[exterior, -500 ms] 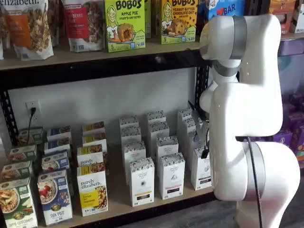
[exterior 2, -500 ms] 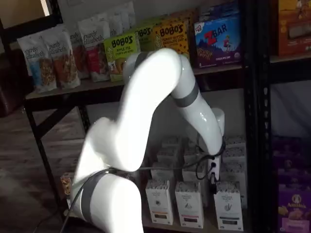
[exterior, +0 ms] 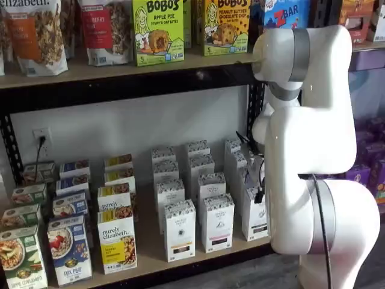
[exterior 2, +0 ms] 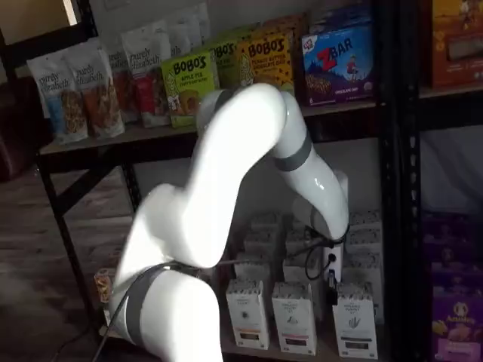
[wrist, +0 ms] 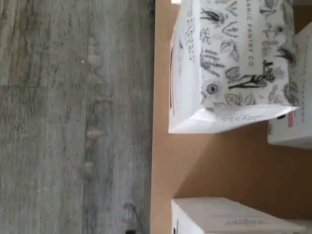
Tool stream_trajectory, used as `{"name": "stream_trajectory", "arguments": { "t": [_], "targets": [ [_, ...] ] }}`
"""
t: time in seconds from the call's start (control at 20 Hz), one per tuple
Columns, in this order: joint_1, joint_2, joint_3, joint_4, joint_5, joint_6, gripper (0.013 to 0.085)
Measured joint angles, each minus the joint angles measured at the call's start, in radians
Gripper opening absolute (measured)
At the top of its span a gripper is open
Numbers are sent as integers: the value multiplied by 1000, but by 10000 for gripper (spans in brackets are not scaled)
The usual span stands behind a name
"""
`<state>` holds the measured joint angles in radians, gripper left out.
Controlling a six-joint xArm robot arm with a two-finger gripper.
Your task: Pick up the white box with a green strip in the middle, on the bottom shelf, the sixth box from the left
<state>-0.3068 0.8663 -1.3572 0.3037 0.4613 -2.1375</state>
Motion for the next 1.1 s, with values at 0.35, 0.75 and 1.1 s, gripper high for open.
{"name": "stream_trajectory", "arguments": {
  "t": [0.35,0.75,1.1],
  "targets": [
    [-10,54,-66,-41,6,27,850],
    [-14,126,-162,-90,32,68,850],
    [-16,187,-237,-240,65,197,850]
  ]
}}
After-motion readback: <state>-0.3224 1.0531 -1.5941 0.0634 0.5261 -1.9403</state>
